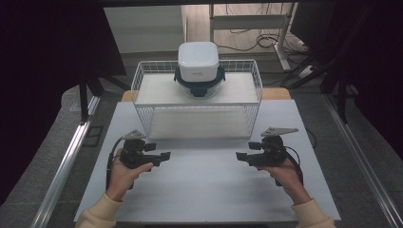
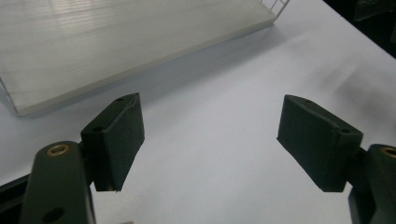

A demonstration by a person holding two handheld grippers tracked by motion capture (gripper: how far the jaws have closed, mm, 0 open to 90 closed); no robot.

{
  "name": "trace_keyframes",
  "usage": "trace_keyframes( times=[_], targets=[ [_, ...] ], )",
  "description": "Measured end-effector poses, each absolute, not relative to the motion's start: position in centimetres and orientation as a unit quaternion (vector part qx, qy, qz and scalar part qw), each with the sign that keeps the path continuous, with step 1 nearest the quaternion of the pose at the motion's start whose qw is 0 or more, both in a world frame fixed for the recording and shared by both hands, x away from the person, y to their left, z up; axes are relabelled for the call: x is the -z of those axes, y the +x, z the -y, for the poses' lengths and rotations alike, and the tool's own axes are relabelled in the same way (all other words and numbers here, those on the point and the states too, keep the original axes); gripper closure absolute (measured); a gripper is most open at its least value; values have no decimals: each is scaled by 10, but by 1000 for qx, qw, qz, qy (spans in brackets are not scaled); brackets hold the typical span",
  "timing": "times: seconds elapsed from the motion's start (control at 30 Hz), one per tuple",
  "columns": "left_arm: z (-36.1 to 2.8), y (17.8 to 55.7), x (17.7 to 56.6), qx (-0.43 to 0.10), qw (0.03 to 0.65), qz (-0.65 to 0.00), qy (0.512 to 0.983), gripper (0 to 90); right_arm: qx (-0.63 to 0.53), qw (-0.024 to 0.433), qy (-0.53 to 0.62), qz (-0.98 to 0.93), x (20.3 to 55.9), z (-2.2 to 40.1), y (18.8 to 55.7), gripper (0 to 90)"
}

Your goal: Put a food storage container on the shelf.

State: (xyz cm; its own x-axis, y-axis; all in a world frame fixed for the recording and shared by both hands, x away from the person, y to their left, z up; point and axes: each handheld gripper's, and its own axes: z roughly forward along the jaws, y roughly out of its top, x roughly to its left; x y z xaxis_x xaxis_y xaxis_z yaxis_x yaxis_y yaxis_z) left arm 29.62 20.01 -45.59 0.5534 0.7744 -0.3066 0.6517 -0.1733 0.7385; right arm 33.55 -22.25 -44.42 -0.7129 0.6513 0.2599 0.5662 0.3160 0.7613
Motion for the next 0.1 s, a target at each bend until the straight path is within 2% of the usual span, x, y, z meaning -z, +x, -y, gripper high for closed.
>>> trace_keyframes(
  times=[0.1],
  targets=[
    [-201, 298, 457, -73, 440, -469, 762, 216, -452, 53, 372, -809, 444, 223, 335, 200]
  ],
)
